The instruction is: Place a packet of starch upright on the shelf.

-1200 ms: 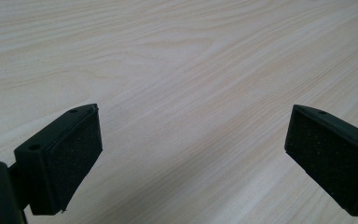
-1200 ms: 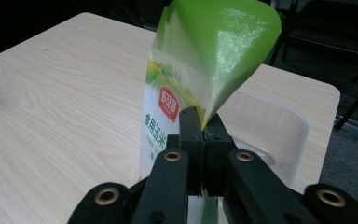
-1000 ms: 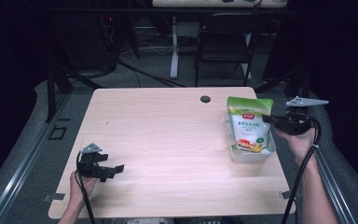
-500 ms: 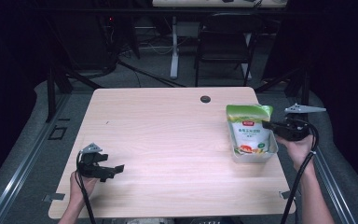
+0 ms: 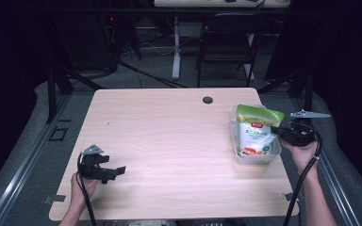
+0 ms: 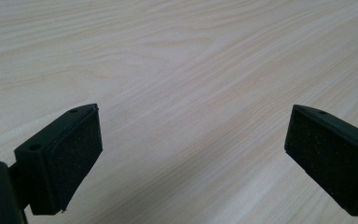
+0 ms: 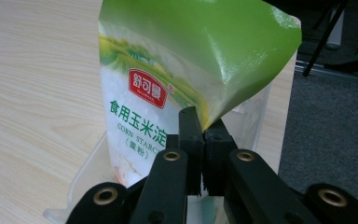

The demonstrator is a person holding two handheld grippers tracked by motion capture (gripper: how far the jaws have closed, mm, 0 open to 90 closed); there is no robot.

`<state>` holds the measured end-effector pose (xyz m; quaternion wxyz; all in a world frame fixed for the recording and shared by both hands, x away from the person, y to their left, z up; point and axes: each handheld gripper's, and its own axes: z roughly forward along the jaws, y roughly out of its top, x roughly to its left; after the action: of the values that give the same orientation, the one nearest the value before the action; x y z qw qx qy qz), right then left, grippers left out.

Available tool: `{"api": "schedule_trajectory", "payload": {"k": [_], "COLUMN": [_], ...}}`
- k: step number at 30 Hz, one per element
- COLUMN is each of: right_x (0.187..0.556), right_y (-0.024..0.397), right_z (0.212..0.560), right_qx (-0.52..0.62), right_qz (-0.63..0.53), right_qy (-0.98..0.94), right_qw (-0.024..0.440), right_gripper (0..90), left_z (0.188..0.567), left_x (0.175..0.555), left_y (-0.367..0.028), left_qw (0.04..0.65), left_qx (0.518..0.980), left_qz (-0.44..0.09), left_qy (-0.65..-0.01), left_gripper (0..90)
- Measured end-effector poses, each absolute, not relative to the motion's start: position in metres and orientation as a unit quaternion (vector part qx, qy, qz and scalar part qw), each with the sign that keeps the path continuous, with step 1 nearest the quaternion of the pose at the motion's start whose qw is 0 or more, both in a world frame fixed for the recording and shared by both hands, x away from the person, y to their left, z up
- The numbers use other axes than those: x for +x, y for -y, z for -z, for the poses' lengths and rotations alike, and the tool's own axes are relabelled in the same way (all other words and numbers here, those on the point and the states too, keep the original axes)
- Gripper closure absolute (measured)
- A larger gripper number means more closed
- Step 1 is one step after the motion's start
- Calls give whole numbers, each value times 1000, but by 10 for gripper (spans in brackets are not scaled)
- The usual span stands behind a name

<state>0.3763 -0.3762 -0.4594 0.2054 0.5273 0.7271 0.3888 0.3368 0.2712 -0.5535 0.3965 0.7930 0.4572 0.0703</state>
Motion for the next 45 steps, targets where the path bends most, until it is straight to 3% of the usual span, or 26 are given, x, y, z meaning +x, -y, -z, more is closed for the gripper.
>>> {"api": "schedule_trajectory", "payload": {"k": [5,12,29,45], "right_x": [378,377,338,298], "right_y": [376,378,378,326], "right_z": [461,454,419,408], "right_qx": [535,540,517,449], "right_qz": [-385,-377,-382,-353], "right_qy": [-722,-722,-734,-798], "right_qw": [208,212,220,192], "right_gripper": [874,789,427,156], "left_z": [554,554,553,552], "left_x": [337,337,336,336], "left_y": [-271,-272,-269,-270], "left_qw": [397,397,395,395], "left_qx": [793,793,796,796], "left_qz": [-69,-69,-72,-70], "left_qy": [-456,-457,-453,-453], "left_gripper": [39,39,39,39]}}
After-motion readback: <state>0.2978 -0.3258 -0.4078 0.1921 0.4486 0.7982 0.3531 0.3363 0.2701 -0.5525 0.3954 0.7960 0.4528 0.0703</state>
